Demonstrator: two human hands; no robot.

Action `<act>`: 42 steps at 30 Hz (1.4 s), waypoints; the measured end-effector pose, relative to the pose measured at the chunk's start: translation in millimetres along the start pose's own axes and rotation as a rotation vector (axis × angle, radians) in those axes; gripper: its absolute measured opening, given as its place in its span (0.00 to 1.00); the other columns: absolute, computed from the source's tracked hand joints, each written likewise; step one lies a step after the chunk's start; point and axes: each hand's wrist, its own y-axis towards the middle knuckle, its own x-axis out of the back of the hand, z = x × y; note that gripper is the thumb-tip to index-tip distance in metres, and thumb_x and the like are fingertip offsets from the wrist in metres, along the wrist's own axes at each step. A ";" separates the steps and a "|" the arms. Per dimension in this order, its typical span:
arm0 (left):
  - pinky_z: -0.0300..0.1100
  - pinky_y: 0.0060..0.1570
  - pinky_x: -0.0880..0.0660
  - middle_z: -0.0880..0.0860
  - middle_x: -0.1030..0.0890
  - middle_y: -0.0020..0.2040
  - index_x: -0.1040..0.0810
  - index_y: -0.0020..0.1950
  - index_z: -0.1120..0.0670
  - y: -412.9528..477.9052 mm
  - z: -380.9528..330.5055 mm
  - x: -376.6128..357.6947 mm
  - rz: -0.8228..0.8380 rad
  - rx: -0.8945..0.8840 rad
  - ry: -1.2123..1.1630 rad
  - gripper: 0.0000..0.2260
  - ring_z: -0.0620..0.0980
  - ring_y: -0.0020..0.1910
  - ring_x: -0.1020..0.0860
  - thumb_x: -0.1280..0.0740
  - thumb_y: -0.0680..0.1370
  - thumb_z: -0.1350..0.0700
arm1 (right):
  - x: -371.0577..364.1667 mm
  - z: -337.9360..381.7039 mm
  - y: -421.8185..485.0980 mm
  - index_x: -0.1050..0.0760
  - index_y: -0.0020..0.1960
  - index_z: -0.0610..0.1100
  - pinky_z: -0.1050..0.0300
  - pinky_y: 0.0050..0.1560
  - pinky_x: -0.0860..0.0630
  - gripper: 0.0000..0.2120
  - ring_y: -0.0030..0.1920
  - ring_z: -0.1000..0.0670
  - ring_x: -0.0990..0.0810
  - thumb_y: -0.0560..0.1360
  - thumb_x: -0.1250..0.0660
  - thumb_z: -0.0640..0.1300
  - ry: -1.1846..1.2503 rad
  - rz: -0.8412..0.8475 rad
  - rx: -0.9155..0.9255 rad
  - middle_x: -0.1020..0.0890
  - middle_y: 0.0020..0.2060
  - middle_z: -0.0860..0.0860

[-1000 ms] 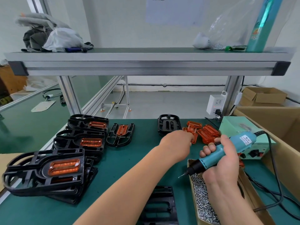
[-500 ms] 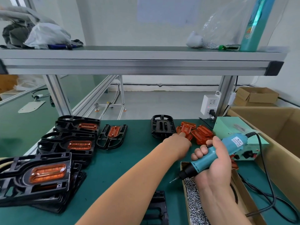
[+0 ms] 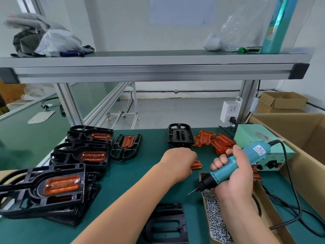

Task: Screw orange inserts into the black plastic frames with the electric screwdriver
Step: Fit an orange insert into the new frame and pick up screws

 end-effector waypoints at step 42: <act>0.31 0.35 0.29 0.38 0.16 0.41 0.14 0.50 0.41 -168.5 48.3 3.2 -0.088 0.179 -0.754 0.11 0.39 0.35 0.21 0.34 0.77 0.54 | -4.2 -0.1 -9.8 0.25 0.42 0.47 0.60 0.33 0.27 0.11 0.30 0.52 0.29 0.80 0.30 0.50 -0.054 0.062 0.019 0.28 0.32 0.51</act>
